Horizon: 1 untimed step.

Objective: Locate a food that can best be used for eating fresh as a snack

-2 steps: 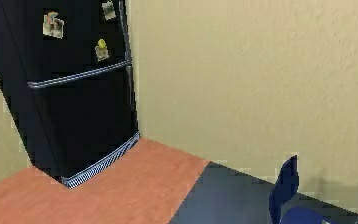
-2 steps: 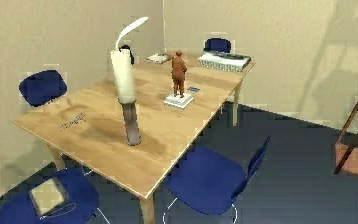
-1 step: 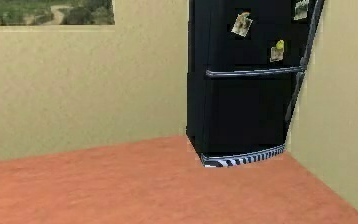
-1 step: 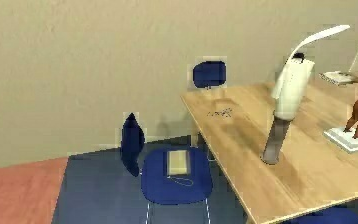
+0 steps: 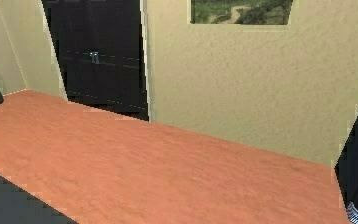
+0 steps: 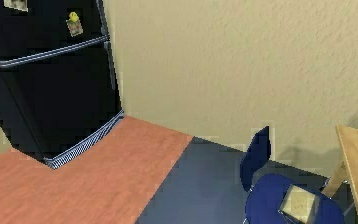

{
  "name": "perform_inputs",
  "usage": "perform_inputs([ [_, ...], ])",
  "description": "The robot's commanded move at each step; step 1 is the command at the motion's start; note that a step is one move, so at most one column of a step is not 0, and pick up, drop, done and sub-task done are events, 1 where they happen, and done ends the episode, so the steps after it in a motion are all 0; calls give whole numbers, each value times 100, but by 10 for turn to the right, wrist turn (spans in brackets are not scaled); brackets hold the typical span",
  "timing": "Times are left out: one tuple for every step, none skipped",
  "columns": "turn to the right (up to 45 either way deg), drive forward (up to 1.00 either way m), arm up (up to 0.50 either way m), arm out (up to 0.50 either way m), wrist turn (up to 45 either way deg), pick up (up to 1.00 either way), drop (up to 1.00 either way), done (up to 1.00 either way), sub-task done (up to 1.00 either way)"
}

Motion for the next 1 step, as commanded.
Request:
perform_inputs([
  [-30,0,0,0,0,0,0,0,0],
])
